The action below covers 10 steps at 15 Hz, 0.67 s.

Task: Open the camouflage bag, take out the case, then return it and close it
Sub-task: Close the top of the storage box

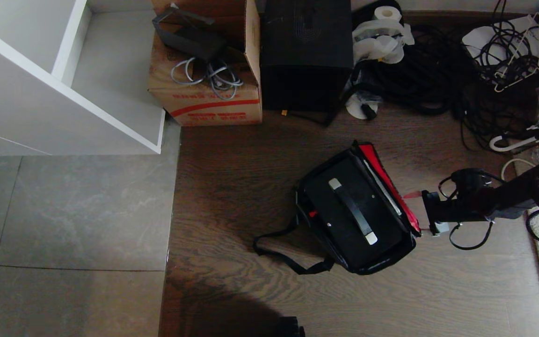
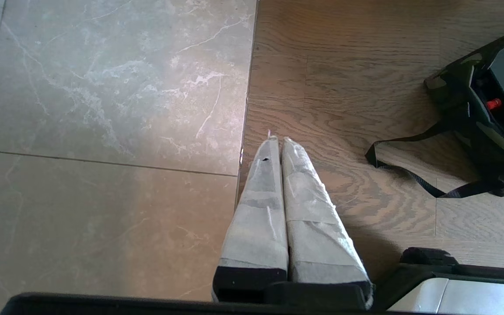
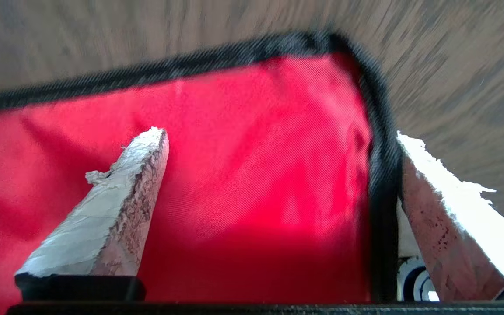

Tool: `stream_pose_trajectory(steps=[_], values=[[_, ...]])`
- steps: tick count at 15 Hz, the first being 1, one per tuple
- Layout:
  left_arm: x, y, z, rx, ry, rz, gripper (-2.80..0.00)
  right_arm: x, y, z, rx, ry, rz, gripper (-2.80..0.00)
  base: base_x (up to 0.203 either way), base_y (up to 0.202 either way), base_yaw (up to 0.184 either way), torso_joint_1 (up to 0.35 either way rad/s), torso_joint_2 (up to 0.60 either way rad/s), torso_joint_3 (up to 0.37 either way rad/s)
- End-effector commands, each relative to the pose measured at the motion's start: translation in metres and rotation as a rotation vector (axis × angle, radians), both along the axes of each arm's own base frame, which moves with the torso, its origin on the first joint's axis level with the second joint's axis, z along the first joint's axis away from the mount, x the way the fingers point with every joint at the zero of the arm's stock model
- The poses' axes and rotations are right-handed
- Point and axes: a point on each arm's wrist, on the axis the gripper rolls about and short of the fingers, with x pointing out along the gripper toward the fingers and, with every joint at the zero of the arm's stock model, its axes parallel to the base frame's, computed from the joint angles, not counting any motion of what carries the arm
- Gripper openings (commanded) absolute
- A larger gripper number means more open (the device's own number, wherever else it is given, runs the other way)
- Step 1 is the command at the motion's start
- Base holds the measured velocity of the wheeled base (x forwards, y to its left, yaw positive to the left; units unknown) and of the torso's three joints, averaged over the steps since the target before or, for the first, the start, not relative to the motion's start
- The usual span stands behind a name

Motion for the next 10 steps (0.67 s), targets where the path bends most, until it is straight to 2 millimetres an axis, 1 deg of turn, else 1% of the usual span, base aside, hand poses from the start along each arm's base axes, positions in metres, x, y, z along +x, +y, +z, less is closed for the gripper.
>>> stream_pose_trajectory(steps=[1,5,7,10], values=[[0.0008,0.0,-0.0029,-0.001,0.01,0.002,-2.8,0.0025,-0.0008,-0.0069,0.009,0.009,-0.008,0.0,0.0,0.0,0.0,0.0,0.0,0.0],[0.0008,0.0,-0.0029,-0.001,0.01,0.002,-2.8,0.0064,-0.0018,-0.0074,0.004,-0.018,-0.01,0.0,0.0,0.0,0.0,0.0,0.0,0.0],[0.0008,0.0,-0.0029,-0.001,0.01,0.0,-2.8,0.0074,-0.0021,-0.0049,0.008,-0.034,-0.016,-2.8,0.0,0.0,0.0,0.0,0.0,0.0],[0.0008,0.0,-0.0029,-0.001,0.01,0.0,-2.8,0.0079,-0.0022,-0.0033,0.004,-0.042,-0.013,-2.8,0.0,0.0,0.0,0.0,0.0,0.0]])
